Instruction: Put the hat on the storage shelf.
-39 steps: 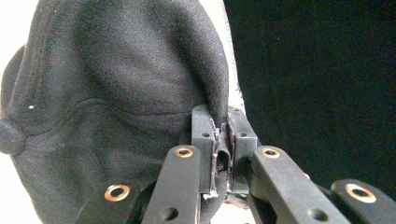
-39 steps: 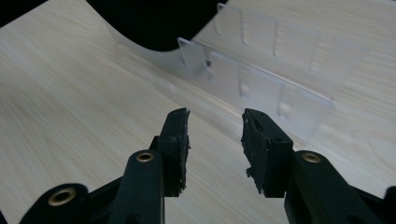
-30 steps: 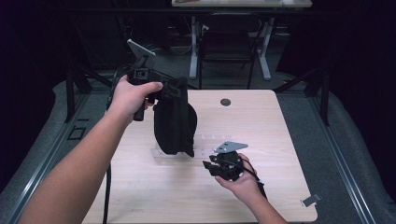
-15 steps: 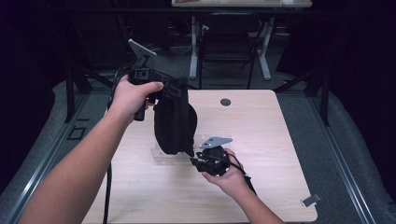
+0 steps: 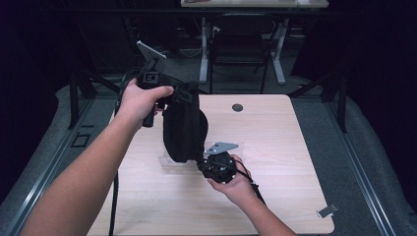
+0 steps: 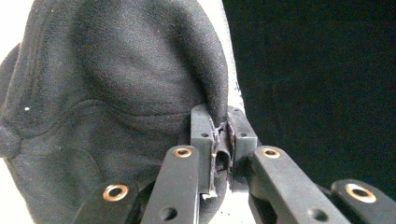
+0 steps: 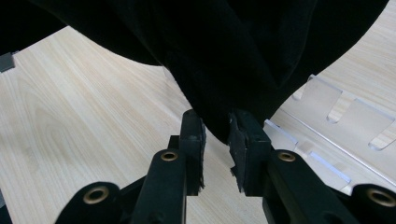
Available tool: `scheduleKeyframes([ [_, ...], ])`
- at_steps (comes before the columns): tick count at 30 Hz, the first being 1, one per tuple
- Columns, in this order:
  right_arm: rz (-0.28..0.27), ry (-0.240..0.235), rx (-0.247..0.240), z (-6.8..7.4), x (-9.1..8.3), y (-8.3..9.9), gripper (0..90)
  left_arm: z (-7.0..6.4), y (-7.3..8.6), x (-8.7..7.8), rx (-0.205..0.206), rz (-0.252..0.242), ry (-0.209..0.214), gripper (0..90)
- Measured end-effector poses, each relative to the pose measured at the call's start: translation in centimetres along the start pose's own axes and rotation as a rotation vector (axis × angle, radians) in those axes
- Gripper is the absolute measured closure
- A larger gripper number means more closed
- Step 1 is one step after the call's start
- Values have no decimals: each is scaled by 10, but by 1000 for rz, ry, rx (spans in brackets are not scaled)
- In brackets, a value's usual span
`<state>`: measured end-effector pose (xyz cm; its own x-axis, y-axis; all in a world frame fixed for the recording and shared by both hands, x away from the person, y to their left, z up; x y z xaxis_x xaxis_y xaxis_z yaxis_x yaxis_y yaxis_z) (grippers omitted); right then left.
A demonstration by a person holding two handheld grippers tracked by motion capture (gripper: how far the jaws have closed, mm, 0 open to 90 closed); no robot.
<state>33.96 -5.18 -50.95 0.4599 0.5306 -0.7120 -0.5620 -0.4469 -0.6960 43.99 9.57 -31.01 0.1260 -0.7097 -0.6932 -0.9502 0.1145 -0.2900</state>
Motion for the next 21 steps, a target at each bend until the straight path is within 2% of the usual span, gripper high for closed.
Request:
scheduleKeyframes([
  [11, 12, 44, -36, 3, -1, 4, 803, -5, 0, 7, 14, 6, 12, 826],
  [15, 2, 65, -53, 4, 0, 6, 816, -7, 0, 8, 17, 7, 32, 784],
  [18, -8, 88, -87, 5, -1, 8, 824, -8, 0, 7, 15, 5, 47, 738],
  [21, -15, 98, -92, 6, 0, 8, 828, -8, 0, 7, 15, 3, 53, 712],
])
Point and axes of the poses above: each handheld gripper's, and its own axes: x roughly forward along the jaws, y roughly out of its underside, z roughly to its left, the point moved 4 cm from there along x, roughly forward along the jaws, and after that the axes turned 6 degrees about z, right-handed, at the moved point
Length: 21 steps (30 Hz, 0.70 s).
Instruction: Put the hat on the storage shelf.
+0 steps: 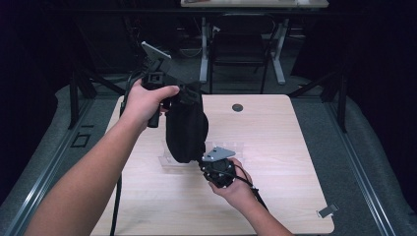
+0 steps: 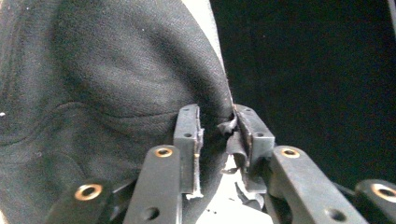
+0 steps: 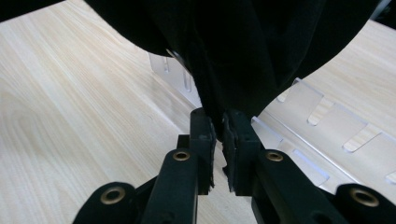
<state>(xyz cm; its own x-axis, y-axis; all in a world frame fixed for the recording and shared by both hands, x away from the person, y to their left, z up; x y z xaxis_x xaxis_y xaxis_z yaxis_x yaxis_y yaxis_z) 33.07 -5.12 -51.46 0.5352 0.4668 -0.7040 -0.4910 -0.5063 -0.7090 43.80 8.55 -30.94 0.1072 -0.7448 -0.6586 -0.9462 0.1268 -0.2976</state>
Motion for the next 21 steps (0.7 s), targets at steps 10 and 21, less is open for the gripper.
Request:
scheduleKeyframes([
  [10, 2, 32, -19, 0, 0, 4, 839, 2, 2, -10, 2, -18, 18, 634],
  [21, 52, 17, 49, -9, 9, 25, 853, 29, 6, -27, -37, -35, -2, 637],
])
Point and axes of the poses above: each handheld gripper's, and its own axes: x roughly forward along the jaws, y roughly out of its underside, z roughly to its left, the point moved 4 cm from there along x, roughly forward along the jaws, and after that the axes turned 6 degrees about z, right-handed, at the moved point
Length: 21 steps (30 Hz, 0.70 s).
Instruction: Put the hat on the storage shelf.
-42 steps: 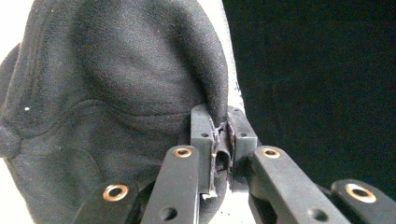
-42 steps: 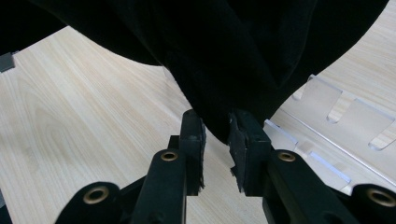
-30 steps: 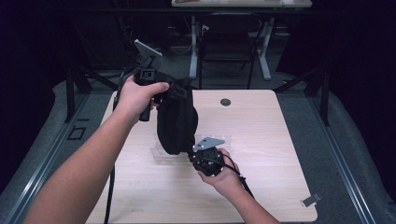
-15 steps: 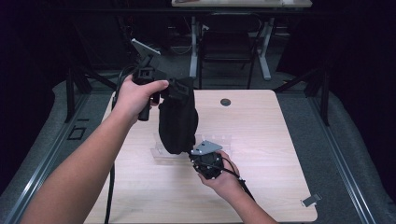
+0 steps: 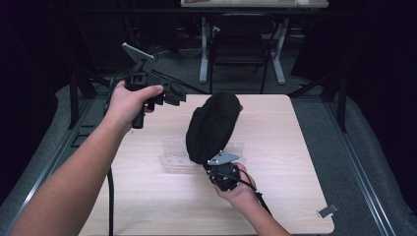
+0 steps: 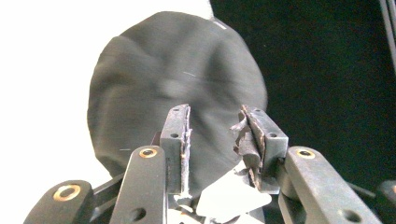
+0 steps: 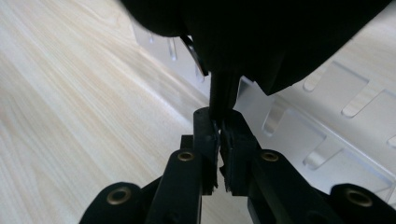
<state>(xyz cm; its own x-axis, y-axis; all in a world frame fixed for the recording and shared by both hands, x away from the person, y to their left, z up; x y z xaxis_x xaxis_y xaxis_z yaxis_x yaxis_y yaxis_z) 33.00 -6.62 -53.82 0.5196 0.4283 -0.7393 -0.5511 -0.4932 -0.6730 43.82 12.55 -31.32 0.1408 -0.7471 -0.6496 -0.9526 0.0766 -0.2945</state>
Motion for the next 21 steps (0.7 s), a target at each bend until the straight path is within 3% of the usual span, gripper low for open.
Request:
scheduleKeyframes([
  [7, -7, -2, 15, -3, -1, 5, 852, 14, 3, -5, -18, -5, -6, 628],
  [16, -11, -24, 48, -8, -2, 5, 838, 32, 9, -9, -27, -4, -70, 609],
  [21, 4, -33, 57, -8, -5, 6, 786, 45, 13, -12, -42, -5, -89, 591],
])
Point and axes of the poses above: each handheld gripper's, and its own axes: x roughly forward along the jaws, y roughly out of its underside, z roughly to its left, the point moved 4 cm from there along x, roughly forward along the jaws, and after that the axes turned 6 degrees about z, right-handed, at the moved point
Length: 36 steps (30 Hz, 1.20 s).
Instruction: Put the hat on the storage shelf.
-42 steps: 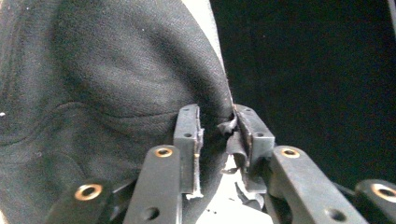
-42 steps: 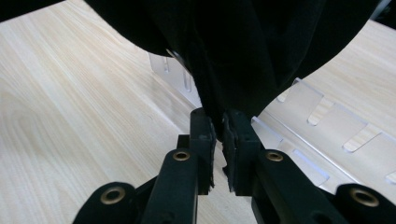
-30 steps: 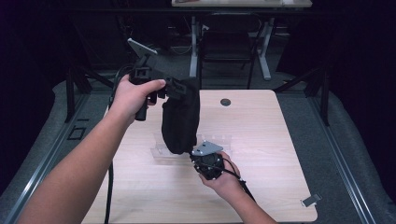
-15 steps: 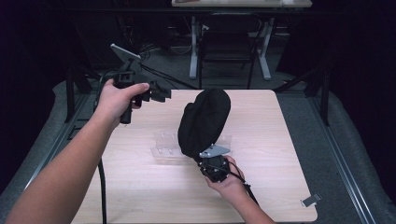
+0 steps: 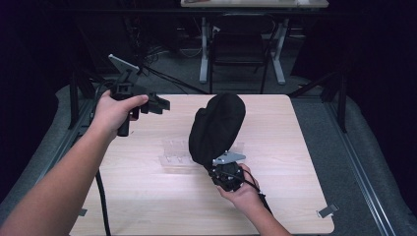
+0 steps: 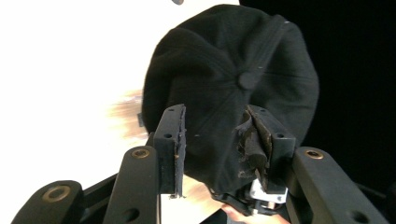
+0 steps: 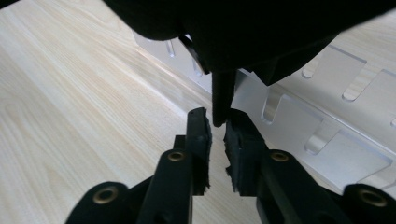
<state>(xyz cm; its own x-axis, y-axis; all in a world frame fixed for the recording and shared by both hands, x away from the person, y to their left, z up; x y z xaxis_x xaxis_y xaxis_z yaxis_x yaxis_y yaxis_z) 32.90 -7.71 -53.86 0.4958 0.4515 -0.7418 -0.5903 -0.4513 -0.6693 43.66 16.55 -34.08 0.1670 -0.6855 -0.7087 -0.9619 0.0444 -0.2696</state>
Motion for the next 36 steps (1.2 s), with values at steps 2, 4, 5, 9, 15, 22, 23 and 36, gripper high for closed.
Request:
scheduleKeyframes([
  [2, -16, -9, 6, 0, -1, 0, 771, 6, 1, 0, -5, -5, -20, 589],
  [4, -21, -20, 9, 0, -4, 1, 753, 13, 3, 1, -6, -6, -41, 584],
  [5, -18, -17, 7, 0, -6, 1, 746, 15, 4, 1, -4, -7, -54, 582],
  [9, -16, -18, 3, -2, -13, 4, 720, 24, 9, 3, 4, 5, -69, 580],
  [15, -6, -11, 5, -5, -16, 10, 690, 37, 19, 12, 23, 19, -122, 580],
  [22, 22, 22, 6, -16, -21, 23, 665, 59, 31, 22, 36, 21, -202, 580],
  [23, 27, 24, 6, -17, -22, 25, 662, 63, 33, 24, 35, 18, -205, 580],
  [36, 42, 57, 66, -39, -33, 48, 606, 106, 61, 39, 71, 30, -307, 574],
])
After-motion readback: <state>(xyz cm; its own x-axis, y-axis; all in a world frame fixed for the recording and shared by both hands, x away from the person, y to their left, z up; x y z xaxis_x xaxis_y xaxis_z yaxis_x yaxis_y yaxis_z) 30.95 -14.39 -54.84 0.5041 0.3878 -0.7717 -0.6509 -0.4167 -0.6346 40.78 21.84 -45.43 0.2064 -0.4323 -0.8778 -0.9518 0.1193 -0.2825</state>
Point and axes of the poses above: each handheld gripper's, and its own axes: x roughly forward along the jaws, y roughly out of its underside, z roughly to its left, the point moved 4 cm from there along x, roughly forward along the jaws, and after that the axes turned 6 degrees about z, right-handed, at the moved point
